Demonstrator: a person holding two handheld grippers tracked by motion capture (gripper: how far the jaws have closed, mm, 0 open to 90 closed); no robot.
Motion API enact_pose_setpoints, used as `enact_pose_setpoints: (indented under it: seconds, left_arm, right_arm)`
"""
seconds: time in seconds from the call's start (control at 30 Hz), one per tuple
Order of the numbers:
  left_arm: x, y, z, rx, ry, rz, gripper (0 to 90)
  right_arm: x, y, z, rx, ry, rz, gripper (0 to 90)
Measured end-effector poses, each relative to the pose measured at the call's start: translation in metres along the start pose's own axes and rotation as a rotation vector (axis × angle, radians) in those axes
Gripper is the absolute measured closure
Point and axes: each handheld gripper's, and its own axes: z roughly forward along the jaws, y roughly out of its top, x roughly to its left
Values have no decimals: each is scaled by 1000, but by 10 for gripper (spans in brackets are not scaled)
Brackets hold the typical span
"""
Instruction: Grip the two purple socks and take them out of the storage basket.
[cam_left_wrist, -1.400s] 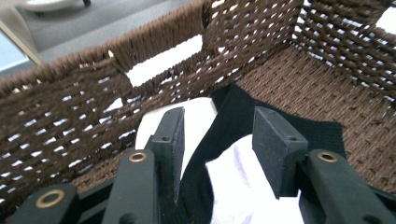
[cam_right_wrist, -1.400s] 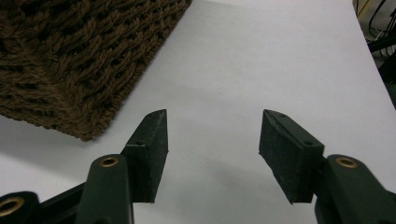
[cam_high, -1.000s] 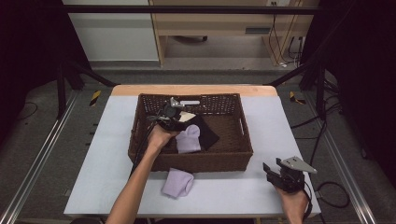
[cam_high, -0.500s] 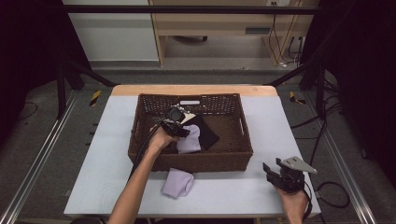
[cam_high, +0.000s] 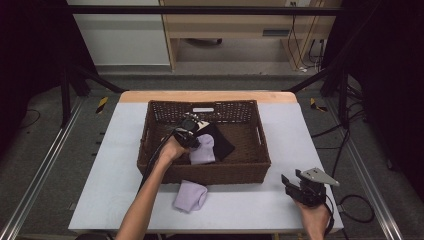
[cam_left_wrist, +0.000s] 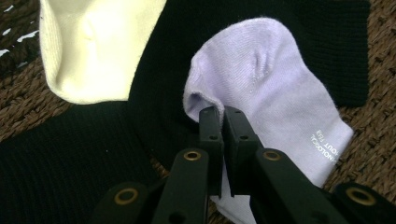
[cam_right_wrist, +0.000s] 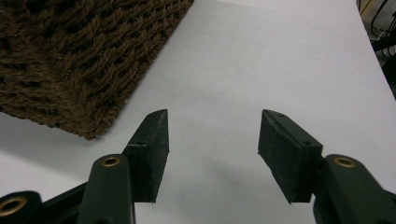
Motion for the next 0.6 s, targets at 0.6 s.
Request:
enact_pose_setpoints:
  seconds: [0.6]
  left_arm:
    - [-8,-6,-46,-341,47,34,866]
  right_arm:
    - [-2,0,-1,4,-5,6,435]
